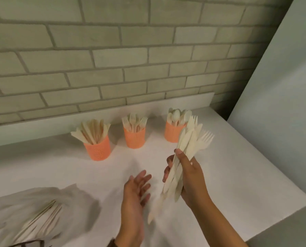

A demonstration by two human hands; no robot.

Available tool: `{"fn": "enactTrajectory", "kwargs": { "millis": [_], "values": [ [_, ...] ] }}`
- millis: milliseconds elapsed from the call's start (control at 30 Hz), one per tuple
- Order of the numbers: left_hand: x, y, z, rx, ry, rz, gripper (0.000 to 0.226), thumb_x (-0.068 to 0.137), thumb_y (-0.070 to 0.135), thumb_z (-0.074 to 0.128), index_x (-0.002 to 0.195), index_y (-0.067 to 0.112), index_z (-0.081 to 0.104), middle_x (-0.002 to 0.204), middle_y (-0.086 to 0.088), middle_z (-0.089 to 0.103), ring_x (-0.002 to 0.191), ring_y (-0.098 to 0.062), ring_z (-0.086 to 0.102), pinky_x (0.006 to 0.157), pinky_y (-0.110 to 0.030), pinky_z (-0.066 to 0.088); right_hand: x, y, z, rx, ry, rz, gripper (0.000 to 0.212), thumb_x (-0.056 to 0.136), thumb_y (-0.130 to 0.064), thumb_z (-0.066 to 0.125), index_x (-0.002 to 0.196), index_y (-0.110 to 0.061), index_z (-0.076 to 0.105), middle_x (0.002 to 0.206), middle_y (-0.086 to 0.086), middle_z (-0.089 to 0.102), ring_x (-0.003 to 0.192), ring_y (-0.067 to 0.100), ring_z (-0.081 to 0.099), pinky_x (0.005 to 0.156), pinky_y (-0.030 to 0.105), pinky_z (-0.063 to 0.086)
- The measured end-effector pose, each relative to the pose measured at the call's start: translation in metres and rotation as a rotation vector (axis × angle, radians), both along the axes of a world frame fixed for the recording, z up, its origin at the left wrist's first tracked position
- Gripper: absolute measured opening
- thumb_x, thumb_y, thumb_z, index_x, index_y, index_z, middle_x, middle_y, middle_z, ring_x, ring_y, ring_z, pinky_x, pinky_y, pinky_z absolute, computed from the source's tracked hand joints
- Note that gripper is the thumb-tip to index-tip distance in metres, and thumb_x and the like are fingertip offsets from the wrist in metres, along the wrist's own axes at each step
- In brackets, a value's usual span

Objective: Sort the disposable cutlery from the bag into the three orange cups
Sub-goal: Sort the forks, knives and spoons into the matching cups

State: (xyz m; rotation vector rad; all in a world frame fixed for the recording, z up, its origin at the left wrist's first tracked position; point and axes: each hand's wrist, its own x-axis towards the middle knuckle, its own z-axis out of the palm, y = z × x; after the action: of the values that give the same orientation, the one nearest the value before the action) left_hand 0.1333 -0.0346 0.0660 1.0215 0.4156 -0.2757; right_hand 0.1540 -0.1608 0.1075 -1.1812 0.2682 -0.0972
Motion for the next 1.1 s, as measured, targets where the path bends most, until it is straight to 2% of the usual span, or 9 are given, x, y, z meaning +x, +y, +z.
{"fn": "enactTrajectory", "kwargs": {
  "millis": [100,200,333,467,600,700,800,933,1100],
  "values": [
    [-0.001,-0.052,0.002,-0.342,0.202,0.1,0.047,0.091,0.045,0.033,0.112,0.016,0.063,0.112,-0.007,0.07,0.115,-0.024,0.056,0.095,-0.039,0.042,0.01,-0.028,0.011,-0.117,-0.058,-0.002,0.008,0.095,-0.022,0.049,0.09,-0.016,0.051,0.062,0.005,0.058,0.045,0.019,0.056,0.049,0.031,0.051],
    [0.006,-0.095,0.017,-0.551,0.305,0.192,0.046,0.09,0.043,0.036,0.107,0.013,0.066,0.105,-0.012,0.072,0.103,-0.031,0.062,0.085,-0.043,0.047,0.014,-0.054,0.013,-0.166,-0.089,0.032,0.008,0.092,-0.021,0.056,0.09,-0.014,0.053,0.058,-0.003,0.062,0.049,0.014,0.06,0.052,0.026,0.053],
    [0.016,-0.137,0.044,-0.638,0.361,0.314,0.038,0.089,0.038,0.045,0.079,0.012,0.071,0.079,-0.013,0.074,0.073,-0.028,0.07,0.075,-0.038,0.05,0.006,-0.073,0.002,-0.276,-0.057,0.17,0.013,0.086,-0.005,0.062,0.094,-0.013,0.058,0.065,-0.005,0.066,0.063,0.008,0.065,0.058,0.014,0.049],
    [0.02,-0.159,0.056,-0.667,0.35,0.396,0.041,0.09,0.023,0.047,0.054,0.01,0.062,0.069,-0.01,0.071,0.063,-0.026,0.071,0.068,-0.034,0.048,0.007,-0.086,-0.002,-0.314,-0.042,0.225,0.014,0.077,-0.018,0.065,0.089,-0.015,0.059,0.07,0.001,0.063,0.069,0.019,0.063,0.066,0.025,0.053],
    [0.018,-0.167,0.061,-0.669,0.341,0.359,0.026,0.089,0.022,0.045,0.076,0.009,0.062,0.075,-0.009,0.07,0.079,-0.024,0.066,0.071,-0.033,0.049,0.007,-0.093,0.002,-0.342,-0.043,0.238,0.009,0.082,-0.011,0.067,0.081,-0.018,0.061,0.062,-0.007,0.063,0.064,0.008,0.061,0.061,0.016,0.049],
    [0.017,-0.163,0.064,-0.673,0.348,0.342,0.029,0.089,0.025,0.046,0.074,0.011,0.067,0.07,-0.011,0.072,0.071,-0.027,0.07,0.07,-0.034,0.049,0.006,-0.09,0.007,-0.336,-0.018,0.206,0.009,0.081,-0.009,0.067,0.08,-0.016,0.063,0.062,-0.005,0.065,0.062,0.008,0.062,0.057,0.014,0.048],
    [0.018,-0.154,0.067,-0.648,0.374,0.317,0.031,0.088,0.032,0.046,0.087,0.011,0.07,0.076,-0.015,0.074,0.077,-0.031,0.069,0.072,-0.037,0.049,0.009,-0.088,0.01,-0.258,-0.014,0.114,0.011,0.079,-0.004,0.07,0.076,-0.013,0.063,0.06,-0.002,0.066,0.059,0.01,0.064,0.053,0.015,0.048],
    [0.021,-0.147,0.069,-0.673,0.338,0.29,0.035,0.087,0.034,0.045,0.096,0.009,0.069,0.081,-0.016,0.073,0.058,-0.032,0.07,0.07,-0.037,0.048,0.014,-0.085,0.015,-0.175,-0.015,-0.007,0.014,0.075,-0.005,0.075,0.072,-0.006,0.061,0.054,-0.001,0.062,0.053,0.014,0.06,0.05,0.021,0.047],
    [0.027,-0.139,0.06,-0.706,0.335,0.246,0.046,0.087,0.037,0.038,0.115,0.011,0.065,0.102,-0.015,0.07,0.072,-0.032,0.071,0.066,-0.039,0.046,0.016,-0.079,0.025,-0.135,-0.051,-0.016,0.029,0.081,-0.001,0.066,0.056,-0.008,0.054,0.046,0.003,0.056,0.045,0.013,0.055,0.046,0.019,0.045]
  ]
}}
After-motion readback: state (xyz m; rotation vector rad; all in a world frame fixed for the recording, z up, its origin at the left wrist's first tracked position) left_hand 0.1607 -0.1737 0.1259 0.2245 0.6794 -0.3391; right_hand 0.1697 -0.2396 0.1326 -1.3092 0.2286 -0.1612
